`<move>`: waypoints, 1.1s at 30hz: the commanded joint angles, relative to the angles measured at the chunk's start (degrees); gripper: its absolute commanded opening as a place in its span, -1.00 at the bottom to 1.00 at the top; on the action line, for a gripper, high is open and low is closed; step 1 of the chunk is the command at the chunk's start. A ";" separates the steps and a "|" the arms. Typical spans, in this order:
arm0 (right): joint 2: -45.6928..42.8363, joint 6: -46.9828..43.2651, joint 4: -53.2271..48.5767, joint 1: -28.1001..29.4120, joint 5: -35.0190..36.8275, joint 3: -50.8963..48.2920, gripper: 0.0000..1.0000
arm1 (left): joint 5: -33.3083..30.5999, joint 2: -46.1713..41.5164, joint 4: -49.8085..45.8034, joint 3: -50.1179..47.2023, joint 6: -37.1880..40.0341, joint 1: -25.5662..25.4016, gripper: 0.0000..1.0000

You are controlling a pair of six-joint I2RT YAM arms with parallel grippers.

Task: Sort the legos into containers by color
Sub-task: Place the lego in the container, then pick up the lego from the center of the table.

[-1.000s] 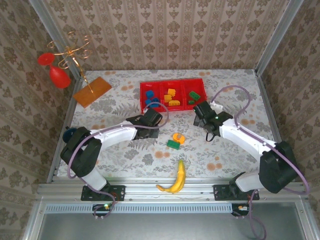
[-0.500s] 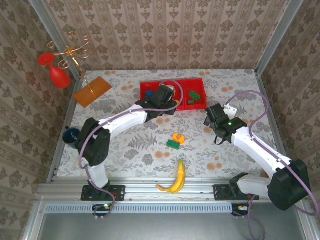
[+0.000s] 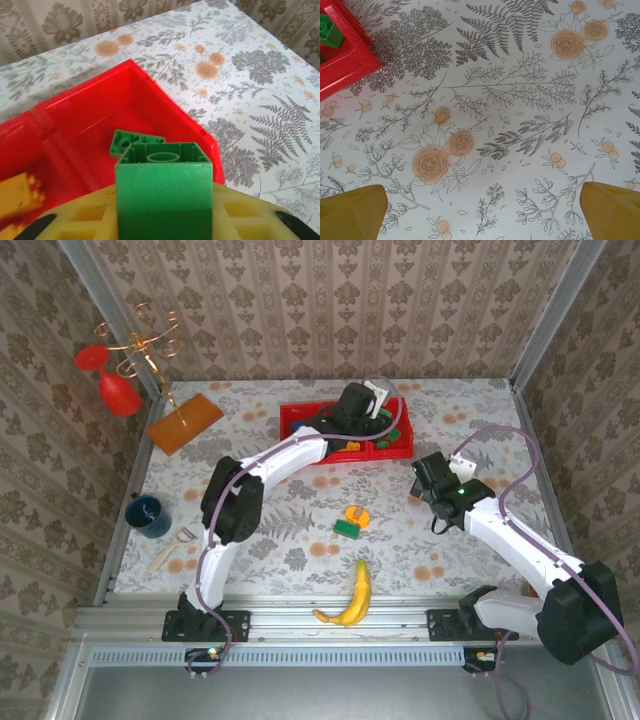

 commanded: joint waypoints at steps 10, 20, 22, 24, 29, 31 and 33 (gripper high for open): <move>-2.38 1.55 -1.86 -0.33 1.82 -0.75 1.00 | 7.50 13.96 -5.82 19.54 2.61 1.41 -0.24; -3.62 1.36 -1.90 -0.31 1.83 -1.01 1.00 | 7.24 16.90 -8.20 23.56 1.99 2.47 0.25; -3.72 1.27 -1.83 -0.28 1.74 -1.09 1.00 | 7.10 16.81 -9.09 24.72 2.16 2.57 0.33; -3.94 1.20 -1.73 -0.28 1.56 -1.01 1.00 | 7.02 16.36 -10.77 26.52 2.51 2.65 0.35; -4.25 0.03 -0.77 -0.28 -0.01 -1.18 1.00 | 6.16 11.07 -12.12 25.53 3.05 2.47 0.46; -4.25 -1.01 -0.09 -0.25 -1.34 -1.19 1.00 | 5.25 7.61 -12.38 23.20 3.07 2.39 0.51; -4.25 -1.91 0.44 -0.09 -2.91 -1.11 1.00 | 3.99 3.31 -11.77 18.89 2.83 2.43 0.58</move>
